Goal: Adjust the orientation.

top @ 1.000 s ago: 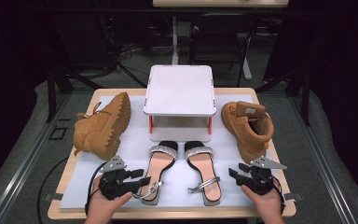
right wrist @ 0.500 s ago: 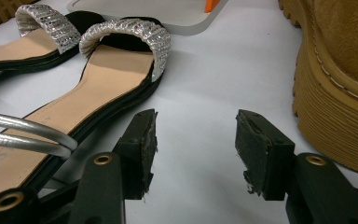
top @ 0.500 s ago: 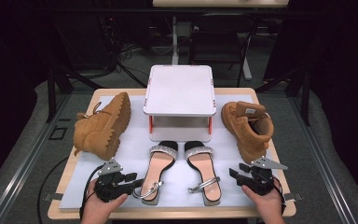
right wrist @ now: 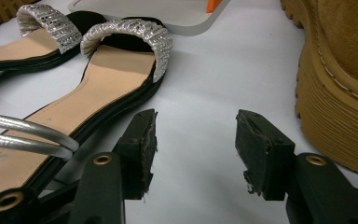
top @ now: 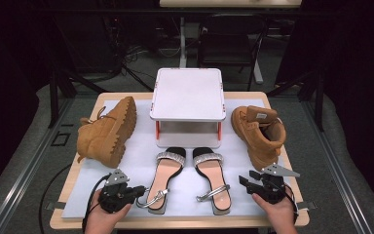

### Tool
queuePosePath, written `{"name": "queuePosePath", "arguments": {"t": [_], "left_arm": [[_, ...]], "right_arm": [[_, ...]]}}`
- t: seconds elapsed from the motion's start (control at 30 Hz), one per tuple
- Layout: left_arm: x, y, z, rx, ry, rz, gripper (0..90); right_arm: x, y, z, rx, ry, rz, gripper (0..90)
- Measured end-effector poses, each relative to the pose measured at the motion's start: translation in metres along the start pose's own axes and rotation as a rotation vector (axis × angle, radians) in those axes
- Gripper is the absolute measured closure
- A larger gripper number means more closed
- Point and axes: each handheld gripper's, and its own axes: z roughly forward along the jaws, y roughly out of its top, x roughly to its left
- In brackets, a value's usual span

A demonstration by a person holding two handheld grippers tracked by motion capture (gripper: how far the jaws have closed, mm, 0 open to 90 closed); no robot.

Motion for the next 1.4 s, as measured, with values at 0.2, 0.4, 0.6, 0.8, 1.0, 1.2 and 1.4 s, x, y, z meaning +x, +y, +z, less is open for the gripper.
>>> {"name": "queuePosePath", "arguments": {"t": [0.2, 0.4, 0.6, 0.8, 1.0, 1.2, 1.4], "left_arm": [[0.005, 0.003, -0.003, -0.003, 0.014, -0.005, 87.6], [0.019, 0.006, -0.007, -0.019, 0.052, -0.024, 87.7], [0.037, 0.008, -0.012, -0.037, 0.081, -0.063, 87.8], [0.048, 0.008, -0.016, -0.045, 0.101, -0.083, 87.8], [0.050, 0.009, -0.016, -0.038, 0.097, -0.076, 87.3], [0.047, 0.018, -0.020, -0.046, 0.076, -0.075, 72.4], [0.037, 0.035, -0.011, 0.017, 0.075, -0.032, 56.0]], "right_arm": [[0.000, 0.000, -0.001, 0.000, -0.004, -0.002, 47.9], [-0.001, 0.000, -0.001, -0.002, -0.004, 0.004, 47.9], [0.000, 0.000, -0.001, 0.000, -0.004, 0.000, 47.9], [0.000, 0.000, -0.001, -0.003, -0.003, 0.004, 47.9], [0.000, 0.000, -0.001, -0.003, -0.003, 0.005, 47.9], [0.001, -0.001, 0.000, 0.000, 0.000, 0.004, 47.8], [0.002, -0.001, 0.001, 0.001, 0.000, 0.005, 47.8]]}}
